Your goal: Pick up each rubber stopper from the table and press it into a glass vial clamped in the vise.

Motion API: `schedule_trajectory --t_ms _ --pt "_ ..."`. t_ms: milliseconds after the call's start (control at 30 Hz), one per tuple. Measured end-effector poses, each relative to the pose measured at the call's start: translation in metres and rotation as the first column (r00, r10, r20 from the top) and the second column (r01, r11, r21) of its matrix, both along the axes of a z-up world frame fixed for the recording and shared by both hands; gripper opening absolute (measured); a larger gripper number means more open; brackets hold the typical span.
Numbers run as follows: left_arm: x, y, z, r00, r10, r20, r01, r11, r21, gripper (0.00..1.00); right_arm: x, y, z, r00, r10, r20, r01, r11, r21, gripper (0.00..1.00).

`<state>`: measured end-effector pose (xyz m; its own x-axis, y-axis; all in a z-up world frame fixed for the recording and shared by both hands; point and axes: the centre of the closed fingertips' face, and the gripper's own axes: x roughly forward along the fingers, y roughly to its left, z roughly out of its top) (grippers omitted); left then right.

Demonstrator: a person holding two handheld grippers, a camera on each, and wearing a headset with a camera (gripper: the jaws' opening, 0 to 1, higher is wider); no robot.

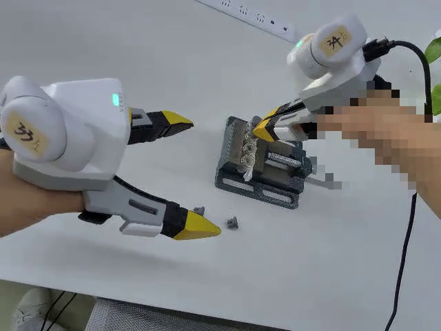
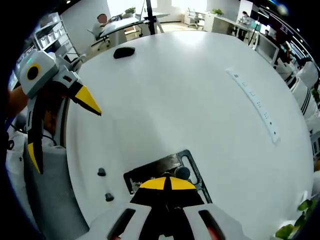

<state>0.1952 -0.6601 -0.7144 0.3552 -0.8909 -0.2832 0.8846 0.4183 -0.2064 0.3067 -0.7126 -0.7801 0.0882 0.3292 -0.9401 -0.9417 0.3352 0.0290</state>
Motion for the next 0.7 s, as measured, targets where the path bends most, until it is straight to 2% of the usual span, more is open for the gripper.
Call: schedule_trajectory --t_ms 33,700 --pt "0.0004 0.0002 0.0003 1.000 0.001 0.000 -0.001 1.000 -0.001 0.88 -0.0016 0.0025 0.0017 1.000 0.004 0.001 -0.004 1.000 0.012 0.00" --pt "0.0015 0.0000 -0.0015 1.000 -0.002 -0.005 0.002 1.000 -0.001 0.87 -0.0070 -0.0039 0.0034 1.000 0.008 -0.019 -0.008 1.000 -0.004 0.00"
